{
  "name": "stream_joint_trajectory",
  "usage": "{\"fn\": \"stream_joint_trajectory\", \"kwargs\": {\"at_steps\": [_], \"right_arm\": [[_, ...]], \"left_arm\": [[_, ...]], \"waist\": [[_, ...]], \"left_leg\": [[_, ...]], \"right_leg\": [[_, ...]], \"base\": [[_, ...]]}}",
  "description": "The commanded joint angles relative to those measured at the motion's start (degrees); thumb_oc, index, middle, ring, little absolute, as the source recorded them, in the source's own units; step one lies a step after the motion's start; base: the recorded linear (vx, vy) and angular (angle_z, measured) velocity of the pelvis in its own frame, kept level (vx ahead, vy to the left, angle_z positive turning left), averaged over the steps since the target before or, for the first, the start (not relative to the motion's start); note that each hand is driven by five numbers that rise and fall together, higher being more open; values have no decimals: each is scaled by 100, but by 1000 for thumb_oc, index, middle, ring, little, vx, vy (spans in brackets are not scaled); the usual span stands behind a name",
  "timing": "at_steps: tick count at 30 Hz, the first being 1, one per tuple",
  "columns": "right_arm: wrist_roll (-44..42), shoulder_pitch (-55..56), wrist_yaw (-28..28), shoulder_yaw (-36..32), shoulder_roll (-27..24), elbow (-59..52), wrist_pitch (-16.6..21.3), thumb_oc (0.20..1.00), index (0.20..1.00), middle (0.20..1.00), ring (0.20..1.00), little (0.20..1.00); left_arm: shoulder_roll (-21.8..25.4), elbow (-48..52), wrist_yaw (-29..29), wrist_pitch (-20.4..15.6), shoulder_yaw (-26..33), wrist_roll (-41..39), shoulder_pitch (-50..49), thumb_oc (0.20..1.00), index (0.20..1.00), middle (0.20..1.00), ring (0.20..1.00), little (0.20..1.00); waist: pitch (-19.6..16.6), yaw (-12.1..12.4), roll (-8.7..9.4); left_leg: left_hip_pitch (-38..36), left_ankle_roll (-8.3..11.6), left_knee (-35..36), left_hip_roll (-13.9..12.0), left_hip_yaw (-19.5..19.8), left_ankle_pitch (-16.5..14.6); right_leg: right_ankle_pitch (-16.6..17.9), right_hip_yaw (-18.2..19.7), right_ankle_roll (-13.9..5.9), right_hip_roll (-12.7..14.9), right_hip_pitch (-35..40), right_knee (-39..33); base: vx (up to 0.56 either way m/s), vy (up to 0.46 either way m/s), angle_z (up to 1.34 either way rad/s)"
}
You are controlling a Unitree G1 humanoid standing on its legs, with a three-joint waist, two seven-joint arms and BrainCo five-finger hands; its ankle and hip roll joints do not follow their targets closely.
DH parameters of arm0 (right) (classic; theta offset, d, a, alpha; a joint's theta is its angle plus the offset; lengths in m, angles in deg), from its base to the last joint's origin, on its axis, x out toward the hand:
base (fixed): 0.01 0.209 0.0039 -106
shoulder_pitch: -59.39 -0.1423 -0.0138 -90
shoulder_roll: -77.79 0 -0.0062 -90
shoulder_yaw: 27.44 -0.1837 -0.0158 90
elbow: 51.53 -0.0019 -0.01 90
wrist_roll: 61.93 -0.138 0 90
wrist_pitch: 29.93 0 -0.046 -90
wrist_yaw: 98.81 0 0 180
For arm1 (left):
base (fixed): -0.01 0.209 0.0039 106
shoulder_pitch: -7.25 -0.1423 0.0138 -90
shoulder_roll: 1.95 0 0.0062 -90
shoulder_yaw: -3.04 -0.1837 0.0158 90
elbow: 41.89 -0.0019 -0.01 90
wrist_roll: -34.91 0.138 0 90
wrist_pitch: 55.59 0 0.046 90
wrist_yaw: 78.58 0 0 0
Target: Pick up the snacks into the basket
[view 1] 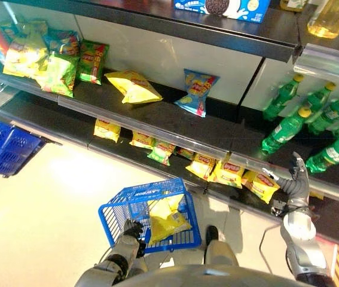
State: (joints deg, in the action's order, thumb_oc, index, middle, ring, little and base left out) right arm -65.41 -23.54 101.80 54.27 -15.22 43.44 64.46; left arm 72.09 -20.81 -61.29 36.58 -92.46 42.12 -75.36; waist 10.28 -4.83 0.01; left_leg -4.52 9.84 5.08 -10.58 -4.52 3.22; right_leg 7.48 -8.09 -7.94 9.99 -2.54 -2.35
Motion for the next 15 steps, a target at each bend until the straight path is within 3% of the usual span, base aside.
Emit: {"fn": "stream_joint_trajectory", "kwargs": {"at_steps": [1, 7, 15], "right_arm": [[-129, -337, 166, -369, -183, -283, 177, 1000, 1000, 1000, 1000, 1000], [-147, -459, 294, -625, -469, -182, 130, 1000, 1000, 1000, 1000, 1000], [-333, -560, 378, -877, -703, 1, 133, 1000, 1000, 1000, 1000, 1000]], "left_arm": [[739, -279, 220, 224, -199, 313, -14, 200, 200, 200, 200, 200], [585, -186, 154, 227, -411, 350, -150, 200, 200, 200, 200, 200], [524, -85, 71, 209, -562, 322, -245, 200, 200, 200, 200, 200]], "waist": [[-118, 127, 176], [-56, 163, -31], [-28, 162, -245]], "left_leg": [[220, -572, -8, 823, -157, -282], [318, -457, -8, 598, 18, -151], [375, -375, -8, 523, 82, -71]], "right_leg": [[78, -46, -343, 283, -371, 156], [-181, -212, -148, 17, -230, 136], [-255, -320, -80, -125, -77, -55]], "base": [[17, -156, -15], [6, -119, 4], [12, -58, 6]]}}
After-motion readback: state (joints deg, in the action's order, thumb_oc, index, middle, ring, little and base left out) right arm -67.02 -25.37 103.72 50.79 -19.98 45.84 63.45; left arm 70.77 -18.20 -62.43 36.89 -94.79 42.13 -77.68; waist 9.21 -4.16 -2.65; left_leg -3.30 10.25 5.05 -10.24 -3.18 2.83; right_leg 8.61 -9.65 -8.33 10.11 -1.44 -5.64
